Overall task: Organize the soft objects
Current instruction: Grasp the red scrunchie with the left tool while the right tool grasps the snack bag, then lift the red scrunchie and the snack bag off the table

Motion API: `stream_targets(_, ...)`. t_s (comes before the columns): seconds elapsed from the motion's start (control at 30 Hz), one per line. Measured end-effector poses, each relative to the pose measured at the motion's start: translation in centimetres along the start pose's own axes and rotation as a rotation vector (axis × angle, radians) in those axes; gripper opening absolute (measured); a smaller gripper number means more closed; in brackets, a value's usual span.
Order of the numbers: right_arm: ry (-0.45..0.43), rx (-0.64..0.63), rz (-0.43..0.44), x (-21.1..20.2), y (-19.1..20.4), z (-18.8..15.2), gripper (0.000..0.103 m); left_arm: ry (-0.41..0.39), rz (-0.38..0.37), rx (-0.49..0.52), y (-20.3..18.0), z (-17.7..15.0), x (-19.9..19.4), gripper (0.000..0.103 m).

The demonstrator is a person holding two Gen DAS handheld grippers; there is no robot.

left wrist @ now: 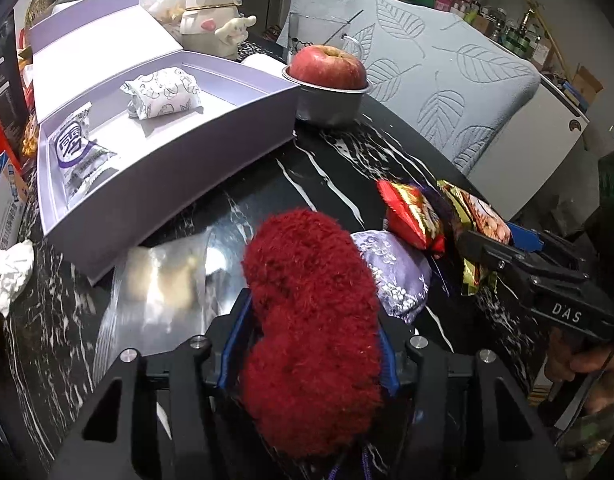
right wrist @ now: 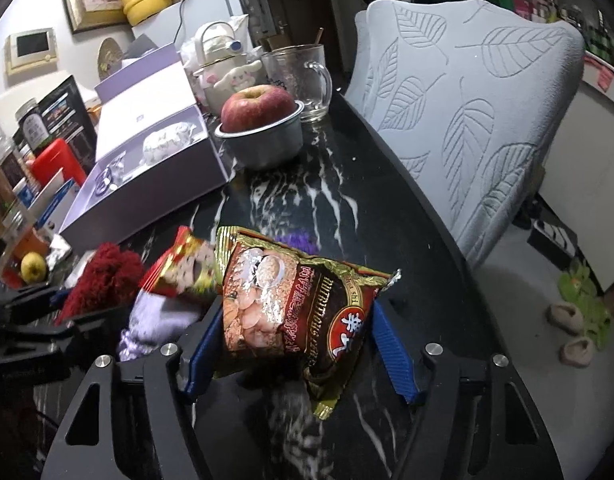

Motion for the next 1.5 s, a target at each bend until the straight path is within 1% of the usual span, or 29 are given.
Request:
stream_targets(0.07, 0.008, 0.001, 0.009, -0.7, -0.2, -0.7, 0.070, 0.001, -0.004, -0.001, -0.3, -0.5, -0.3, 0.053)
stream_targets(0.17, 0.015, -0.001, 0.012, -1.6, -0.3, -1.7, 0.070, 0.008, -0.016, -0.007, -1.0, -1.5, -1.0, 0.050)
stream_targets(0.37, 0.026, -0.019, 0.023, -3.5, -0.3, -4.2, 0.070, 0.022, -0.026, 0.003, -2.3, -3.3, -2.5, 0.050)
stream_targets(0.53, 0.038, -0.035, 0.029, -4.8, 0.1, -5.9, 0.070, 0.042, -0.020, 0.012, -3.0, -4.7, -3.8, 0.050)
stream_targets(0.67, 0.048, -0.055, 0.028, -5.5, 0.6, -7.0, 0.070, 0.058, -0.011, 0.033, -3.2, -5.5, -3.9, 0.050)
stream_targets(0.73, 0.049, -0.060, 0.026, -5.5, 0.7, -7.2, 0.071, 0.068, -0.020, 0.030, -3.2, -5.6, -3.5, 0.050)
stream_targets(0.87, 0.047, -0.057, 0.019, -5.4, 0.8, -7.2, 0.074, 0.053, 0.012, 0.050, -3.2, -5.4, -2.9, 0.051)
stream_targets(0.9, 0.047, -0.059, 0.017, -5.3, 0.9, -7.2, 0.075, 0.048, 0.022, 0.060, -3.3, -5.3, -2.8, 0.055)
stream_targets(0.93, 0.051, -0.063, 0.015, -5.2, 0.9, -7.2, 0.078, 0.046, 0.039, 0.076, -3.4, -5.2, -2.5, 0.057)
stream_targets(0.97, 0.057, -0.065, 0.006, -5.0, 1.0, -7.2, 0.083, 0.044, 0.049, 0.089, -3.5, -5.1, -2.3, 0.062)
stream_targets(1.03, 0.066, -0.071, -0.022, -4.5, 1.1, -7.3, 0.087, 0.039, 0.052, 0.092, -3.6, -4.8, -2.1, 0.063)
stream_targets(1.1, 0.067, -0.068, -0.025, -4.2, 1.2, -7.4, 0.088, 0.028, 0.048, 0.092, -3.6, -4.8, -2.0, 0.063)
stream_targets(1.17, 0.075, -0.060, -0.031, -3.8, 1.2, -7.5, 0.090, 0.021, 0.037, 0.080, -3.3, -4.7, -2.0, 0.063)
stream_targets(1.23, 0.065, -0.066, -0.048, -3.6, 1.4, -7.6, 0.093, 0.016, 0.032, 0.070, -3.0, -4.6, -2.0, 0.061)
stream_targets(1.27, 0.061, -0.074, -0.058, -3.5, 1.5, -7.6, 0.093, 0.013, 0.034, 0.065, -2.9, -4.6, -2.1, 0.054)
stream_targets(1.3, 0.057, -0.081, -0.064, -3.4, 1.6, -7.7, 0.093, 0.012, 0.038, 0.063, -2.8, -4.6, -2.2, 0.048)
stream_targets(1.33, 0.048, -0.090, -0.066, -3.4, 1.7, -7.8, 0.093, 0.012, 0.037, 0.057, -2.6, -4.6, -2.3, 0.048)
stream_targets(1.37, 0.038, -0.096, -0.065, -3.4, 1.7, -7.9, 0.090, 0.010, 0.030, 0.050, -2.5, -4.7, -2.4, 0.046)
stream_targets(1.4, 0.027, -0.102, -0.067, -3.4, 1.7, -8.0, 0.086, 0.009, 0.025, 0.041, -2.3, -4.8, -2.5, 0.044)
stream_targets(1.43, 0.013, -0.112, -0.079, -3.5, 1.8, -8.1, 0.075, 0.009, 0.021, 0.030, -2.1, -4.8, -2.7, 0.044)
stream_targets(1.47, 0.009, -0.119, -0.093, -3.5, 1.8, -8.1, 0.071, 0.008, 0.019, 0.024, -2.0, -4.9, -2.8, 0.044)
stream_targets(1.5, 0.010, -0.124, -0.094, -3.6, 1.8, -8.1, 0.069, 0.006, 0.024, 0.015, -1.8, -5.0, -3.0, 0.044)
Point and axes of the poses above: each gripper's, at about its wrist camera, not at the fingertips, and x roughly the way its jaws point, y to its left, z to its top, the point moved 2 cm from there along x, roughly the way its jaws point, and after that the axes turned 15 degrees about x, right-handed, at the moved point
